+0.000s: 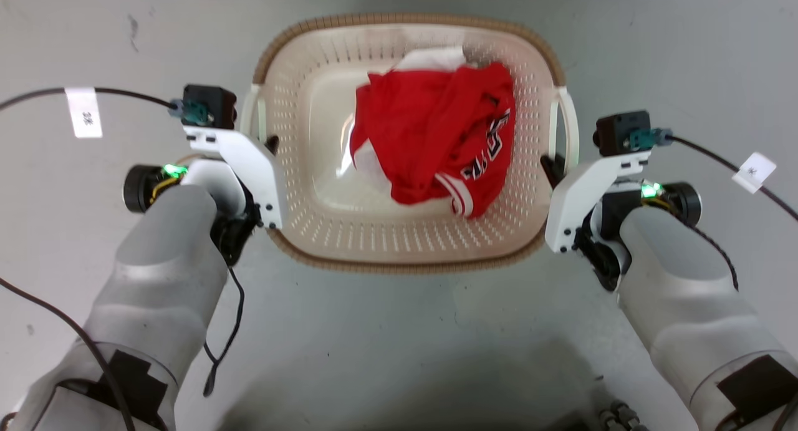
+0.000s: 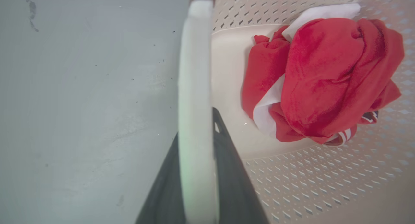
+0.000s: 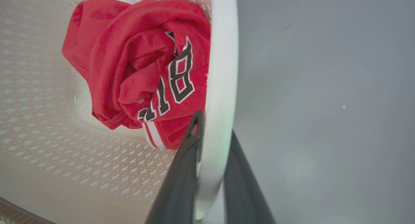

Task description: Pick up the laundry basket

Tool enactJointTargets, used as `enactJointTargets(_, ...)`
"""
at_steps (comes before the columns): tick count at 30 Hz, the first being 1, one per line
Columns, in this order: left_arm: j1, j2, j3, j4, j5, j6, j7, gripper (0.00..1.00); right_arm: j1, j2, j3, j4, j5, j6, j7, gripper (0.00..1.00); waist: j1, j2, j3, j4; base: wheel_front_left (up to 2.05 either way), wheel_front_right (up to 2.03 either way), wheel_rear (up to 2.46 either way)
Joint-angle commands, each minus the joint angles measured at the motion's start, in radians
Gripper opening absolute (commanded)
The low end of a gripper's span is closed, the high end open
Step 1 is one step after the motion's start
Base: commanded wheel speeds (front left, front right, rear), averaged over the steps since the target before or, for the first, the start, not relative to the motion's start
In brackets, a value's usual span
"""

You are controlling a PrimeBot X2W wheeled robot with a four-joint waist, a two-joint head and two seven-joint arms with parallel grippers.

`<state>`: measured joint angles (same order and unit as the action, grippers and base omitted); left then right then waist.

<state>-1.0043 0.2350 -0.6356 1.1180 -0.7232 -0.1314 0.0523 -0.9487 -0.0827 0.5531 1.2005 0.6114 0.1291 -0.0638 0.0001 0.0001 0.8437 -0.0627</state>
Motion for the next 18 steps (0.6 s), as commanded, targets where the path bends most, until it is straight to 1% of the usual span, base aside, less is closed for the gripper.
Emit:
enactJointTargets(1, 0.009, -0.002, -0.008, -0.001, -0.011, 0.002, 0.003, 0.0, 0.016, -0.006, 0.014, 0.001, 0.008, 0.003, 0.012, 0.0, -0.0001, -0.0001, -0.032, 0.004, 0.0, 0.0, 0.0)
enactJointTargets(9, 0.092, -0.023, -0.068, -0.001, -0.118, 0.001, 0.084, 0.0, 0.095, -0.02, 0.08, -0.007, 0.094, 0.003, 0.121, 0.0, -0.0001, -0.0001, -0.195, 0.011, 0.0, 0.0, 0.0)
enactJointTargets(18, 0.193, -0.025, -0.117, -0.005, -0.224, 0.0, 0.144, 0.0, 0.169, -0.051, 0.134, -0.027, 0.191, 0.003, 0.229, 0.0, -0.0001, -0.0001, -0.397, 0.007, 0.0, 0.0, 0.0)
